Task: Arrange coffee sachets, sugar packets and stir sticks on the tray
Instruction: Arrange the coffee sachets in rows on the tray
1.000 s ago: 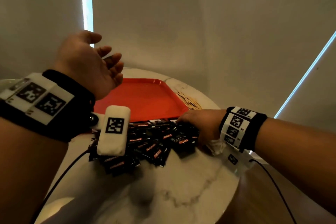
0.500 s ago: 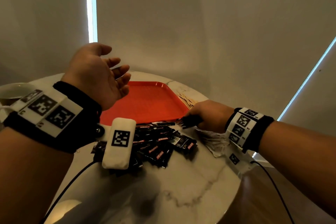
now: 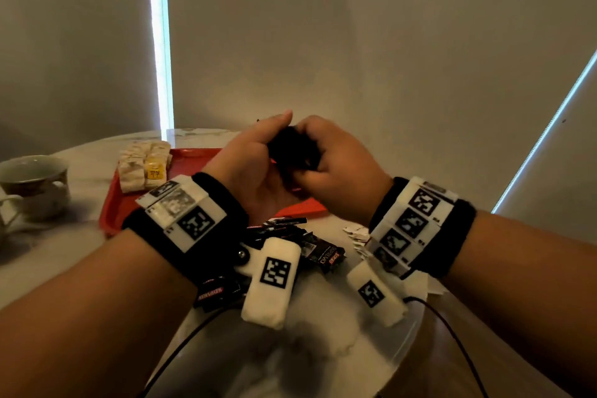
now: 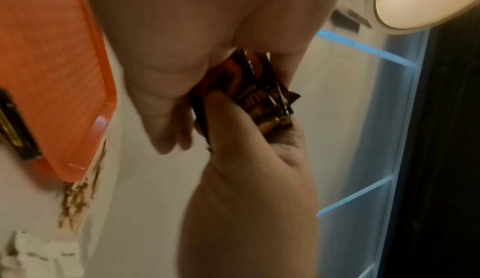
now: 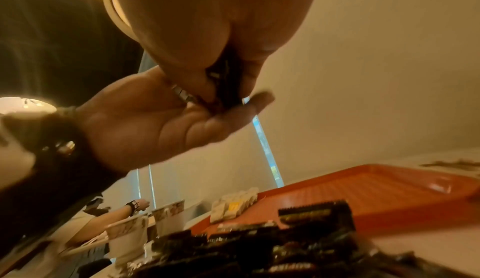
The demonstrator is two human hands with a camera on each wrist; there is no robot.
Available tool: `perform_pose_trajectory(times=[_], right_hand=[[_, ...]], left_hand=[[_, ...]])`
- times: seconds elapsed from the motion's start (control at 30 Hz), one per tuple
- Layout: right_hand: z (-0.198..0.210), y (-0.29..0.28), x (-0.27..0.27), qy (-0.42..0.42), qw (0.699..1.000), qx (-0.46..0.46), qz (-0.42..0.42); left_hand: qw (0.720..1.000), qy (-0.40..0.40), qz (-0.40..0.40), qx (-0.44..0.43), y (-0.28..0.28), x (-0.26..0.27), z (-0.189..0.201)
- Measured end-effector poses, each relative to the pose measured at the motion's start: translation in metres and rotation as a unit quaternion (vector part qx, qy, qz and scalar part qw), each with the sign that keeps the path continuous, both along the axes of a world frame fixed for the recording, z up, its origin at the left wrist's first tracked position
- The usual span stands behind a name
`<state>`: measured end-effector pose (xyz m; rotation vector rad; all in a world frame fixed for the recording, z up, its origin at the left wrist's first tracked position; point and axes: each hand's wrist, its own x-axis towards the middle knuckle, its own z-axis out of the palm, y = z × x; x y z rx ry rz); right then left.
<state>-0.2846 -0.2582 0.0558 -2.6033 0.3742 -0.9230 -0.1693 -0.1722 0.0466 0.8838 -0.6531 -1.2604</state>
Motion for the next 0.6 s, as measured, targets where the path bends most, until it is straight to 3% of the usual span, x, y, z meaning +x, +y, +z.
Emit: perform_pose_trajectory(times=[0.13, 0.2, 0.27, 0.4, 0.47, 0.6], right_hand=[[-0.007, 0.001, -0.003, 0.064, 0.995, 0.05, 0.05], [-0.005, -0.004, -0.012, 0.112, 0.98, 0.161, 0.016], [-0.009, -0.011, -0.019, 0.206, 0.947, 0.244, -0.043], [-0.035, -0.02, -0.02, 0.468, 0.854, 0.118, -0.194], [-0.048, -0.02, -0.014, 0.511, 0.827, 0.088, -0.215], [-0.051, -0.014, -0.006, 0.554, 0.803, 0.041, -0.218]], left_hand=[[0.997, 0.037, 0.064, -0.02, 0.001, 0.01, -0.005], [0.99, 0.06, 0.127, -0.008, 0.001, 0.021, -0.006], [0.98, 0.064, 0.189, -0.013, 0.004, 0.033, -0.006], [0.978, 0.065, 0.199, -0.019, 0.01, 0.054, -0.006], [0.976, 0.074, 0.203, -0.023, 0.012, 0.06, -0.007], [0.975, 0.068, 0.211, -0.028, 0.017, 0.064, -0.009]])
